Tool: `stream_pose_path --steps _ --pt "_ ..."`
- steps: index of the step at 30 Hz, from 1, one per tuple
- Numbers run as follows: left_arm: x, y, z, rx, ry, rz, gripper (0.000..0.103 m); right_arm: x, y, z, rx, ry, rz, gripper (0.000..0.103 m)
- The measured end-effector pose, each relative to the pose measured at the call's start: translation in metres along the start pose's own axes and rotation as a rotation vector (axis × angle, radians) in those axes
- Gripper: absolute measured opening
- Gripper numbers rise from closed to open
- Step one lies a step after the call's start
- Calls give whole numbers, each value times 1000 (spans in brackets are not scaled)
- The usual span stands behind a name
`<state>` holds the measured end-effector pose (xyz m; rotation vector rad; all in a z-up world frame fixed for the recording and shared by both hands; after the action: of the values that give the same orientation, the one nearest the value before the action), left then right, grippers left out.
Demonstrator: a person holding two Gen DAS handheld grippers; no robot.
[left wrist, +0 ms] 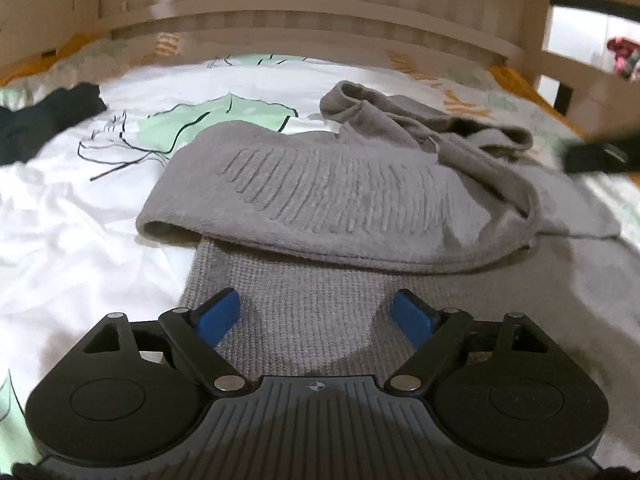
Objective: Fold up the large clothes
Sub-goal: 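Grasp the folded sleeve with the right gripper and straighten it along the body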
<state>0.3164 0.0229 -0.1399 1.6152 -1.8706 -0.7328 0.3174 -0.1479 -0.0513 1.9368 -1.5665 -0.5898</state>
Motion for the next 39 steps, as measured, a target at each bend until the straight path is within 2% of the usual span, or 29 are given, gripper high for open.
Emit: stream_pose_path --steps 3,6,8,9,10,11,12,15,18,20,22,23,25,27,29,30,35,37,39 --pt "-1 0 1 4 8 5 86 -11 -28 -16 -17 59 31 87" --pt "-3 -3 4 8 9 5 87 -13 -57 -20 -59 92 95 80" --pt "-2 -4 4 8 3 -7 88 -12 -71 -18 -94 112 133 67" --pt "-2 -4 4 8 -1 -11 89 -11 -76 -16 -113 118 136 55" --pt "-1 -4 5 8 -2 -12 89 -10 -78 -16 -126 120 131 29" --pt "-2 -4 5 8 -1 -10 89 -9 -77 -17 -128 116 119 16" --pt "-3 -4 5 8 1 -8 89 -7 -72 -21 -112 106 102 13" --pt "-3 -5 5 8 1 -6 89 8 -39 -43 8 35 38 13" --pt "-2 -4 5 8 2 -5 89 46 -6 -55 114 -89 26 12" --pt "-3 -4 5 8 2 -5 89 78 -2 -50 117 -176 44 12" --pt "-2 -5 5 8 1 -6 89 111 -8 -32 83 -271 71 14" --pt "-2 -4 5 9 0 -6 89 123 -11 -22 57 -314 61 22" --pt "-2 -5 5 9 -1 -6 89 135 -16 -2 19 -367 45 26" --pt "-2 -5 5 8 -1 -6 89 128 -16 5 8 -330 50 32" --pt "-3 -5 5 8 0 -6 89 112 -16 5 10 -269 48 56" --pt "-3 -5 5 8 0 -6 89 99 -15 4 20 -236 35 59" --pt "-2 -5 5 8 0 -6 89 36 -28 -16 28 -74 -13 66" --pt "-2 -5 5 8 -1 -6 89 14 -42 -19 8 0 1 67" --pt "-2 -5 5 8 -1 -6 89 0 -60 -17 -48 49 36 67"
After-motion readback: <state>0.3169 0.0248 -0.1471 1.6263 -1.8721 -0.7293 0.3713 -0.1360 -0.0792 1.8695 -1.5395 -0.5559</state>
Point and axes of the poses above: each gripper's, at about its wrist camera, not at the fingertips, and y roughly against the way its jaws point, x to its right, z to its underside, the point moved 8 cm from there along -y, roughly the way its jaws point, and after that the axes turned 7 degrees about -x, right-handed, at the moved point
